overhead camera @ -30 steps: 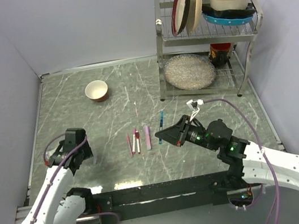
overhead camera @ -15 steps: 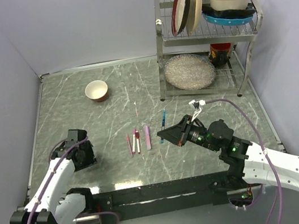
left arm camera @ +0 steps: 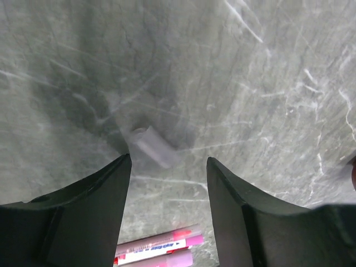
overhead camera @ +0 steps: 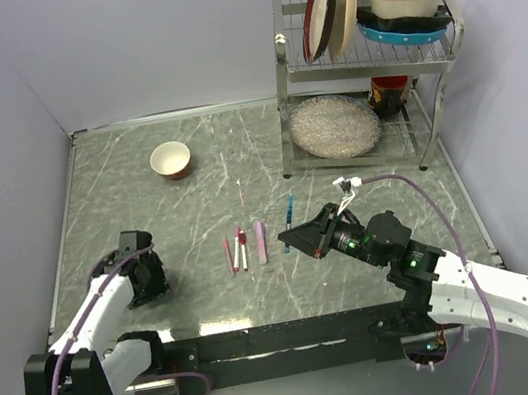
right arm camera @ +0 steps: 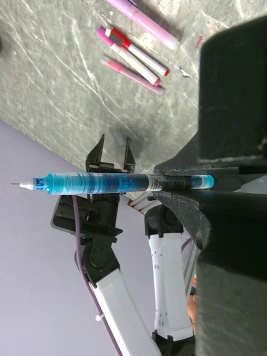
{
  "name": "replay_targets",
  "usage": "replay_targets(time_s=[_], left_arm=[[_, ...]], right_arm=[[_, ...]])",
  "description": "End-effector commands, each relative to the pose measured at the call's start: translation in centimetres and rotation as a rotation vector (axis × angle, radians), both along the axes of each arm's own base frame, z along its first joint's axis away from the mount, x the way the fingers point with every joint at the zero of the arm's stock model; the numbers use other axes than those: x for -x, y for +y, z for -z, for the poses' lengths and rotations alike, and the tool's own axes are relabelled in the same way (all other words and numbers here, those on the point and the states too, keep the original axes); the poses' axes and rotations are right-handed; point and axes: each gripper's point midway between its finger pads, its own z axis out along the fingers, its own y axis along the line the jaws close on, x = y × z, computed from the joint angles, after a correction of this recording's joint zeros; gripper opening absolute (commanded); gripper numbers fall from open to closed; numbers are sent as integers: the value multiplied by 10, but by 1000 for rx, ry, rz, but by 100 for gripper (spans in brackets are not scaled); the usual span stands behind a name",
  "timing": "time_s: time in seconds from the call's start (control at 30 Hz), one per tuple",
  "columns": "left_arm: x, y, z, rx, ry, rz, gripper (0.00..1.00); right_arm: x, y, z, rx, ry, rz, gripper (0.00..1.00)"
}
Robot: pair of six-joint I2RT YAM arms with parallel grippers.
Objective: Insert the pens into the pen caps
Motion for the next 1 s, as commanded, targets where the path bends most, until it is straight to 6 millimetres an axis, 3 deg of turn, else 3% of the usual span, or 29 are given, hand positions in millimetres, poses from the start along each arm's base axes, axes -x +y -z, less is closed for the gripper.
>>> replay_targets(time_s=[0.0, 0.23, 0.37, 0.97], left_arm=[[-7, 13, 0, 20, -30, -190, 61], [-12, 21, -1, -18, -38, -167, 54], [-5, 25, 1, -42, 20, -166, 49], [-18, 30, 15, -72, 52, -107, 41]], right_arm=[[-5, -5, -24, -43, -53, 34, 0], [-5, -4, -26, -48, -51, 34, 0], [-4, -5, -27, -54, -51, 32, 0], [-1, -12, -33, -63, -63, 40, 0]])
